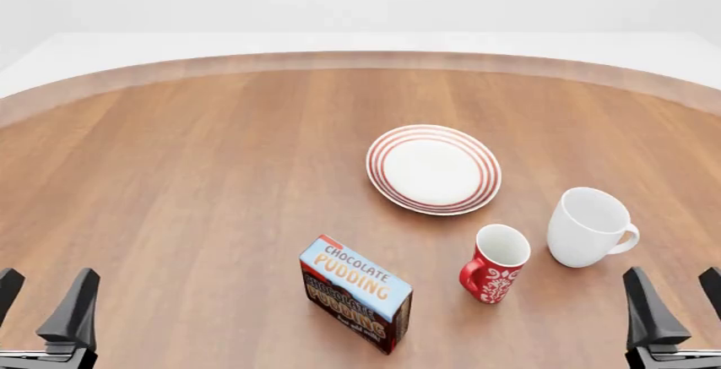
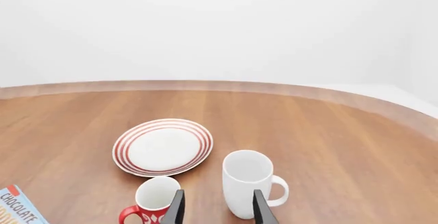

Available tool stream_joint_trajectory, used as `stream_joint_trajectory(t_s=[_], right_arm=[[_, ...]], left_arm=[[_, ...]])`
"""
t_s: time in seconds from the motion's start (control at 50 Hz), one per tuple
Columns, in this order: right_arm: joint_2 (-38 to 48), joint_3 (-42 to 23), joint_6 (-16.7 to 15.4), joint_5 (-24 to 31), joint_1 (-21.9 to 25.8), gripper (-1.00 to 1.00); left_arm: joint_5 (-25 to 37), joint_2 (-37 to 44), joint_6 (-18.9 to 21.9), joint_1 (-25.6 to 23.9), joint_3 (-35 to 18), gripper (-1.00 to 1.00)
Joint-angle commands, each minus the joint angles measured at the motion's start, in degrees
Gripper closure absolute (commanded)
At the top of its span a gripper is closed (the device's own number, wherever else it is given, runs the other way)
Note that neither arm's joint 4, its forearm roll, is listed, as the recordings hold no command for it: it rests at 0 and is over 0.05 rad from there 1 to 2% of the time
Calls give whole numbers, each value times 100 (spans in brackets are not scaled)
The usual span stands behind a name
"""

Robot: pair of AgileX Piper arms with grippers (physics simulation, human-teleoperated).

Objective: Put the chocolate pudding to the right of the plate.

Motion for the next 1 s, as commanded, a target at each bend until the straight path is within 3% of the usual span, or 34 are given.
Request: stream_joint_trajectory(t_s=[0.02, 0.22, 0.32, 0.34, 0.36, 0.38, 0.46, 0.58, 0.6, 0.62, 0.72, 1.0], right_arm=[[1, -70, 6, -4, -23, -100], [7, -36, 65, -25, 197, -100], [8, -428, 11, 421, 101, -100], [7, -834, 10, 821, 117, -100], [11, -840, 10, 825, 117, -100], [109, -1459, -156, 1296, 302, -100], [792, -2618, -323, 1704, 637, -100], [1778, -3653, -556, 1980, 1148, -100], [1985, -3848, -529, 2040, 1255, -100], [2271, -4261, -303, 2200, 1420, -100], [2942, -5103, -319, 2600, 1859, -100], [5215, -7582, -1183, 3882, 2853, -100]], left_arm=[[0, 0, 0, 0, 0, -100], [0, 0, 0, 0, 0, -100], [0, 0, 0, 0, 0, -100], [0, 0, 0, 0, 0, -100], [0, 0, 0, 0, 0, -100], [0, 0, 0, 0, 0, -100], [0, 0, 0, 0, 0, -100], [0, 0, 0, 0, 0, -100], [0, 0, 0, 0, 0, -100], [0, 0, 0, 0, 0, -100], [0, 0, 0, 0, 0, -100], [0, 0, 0, 0, 0, -100]])
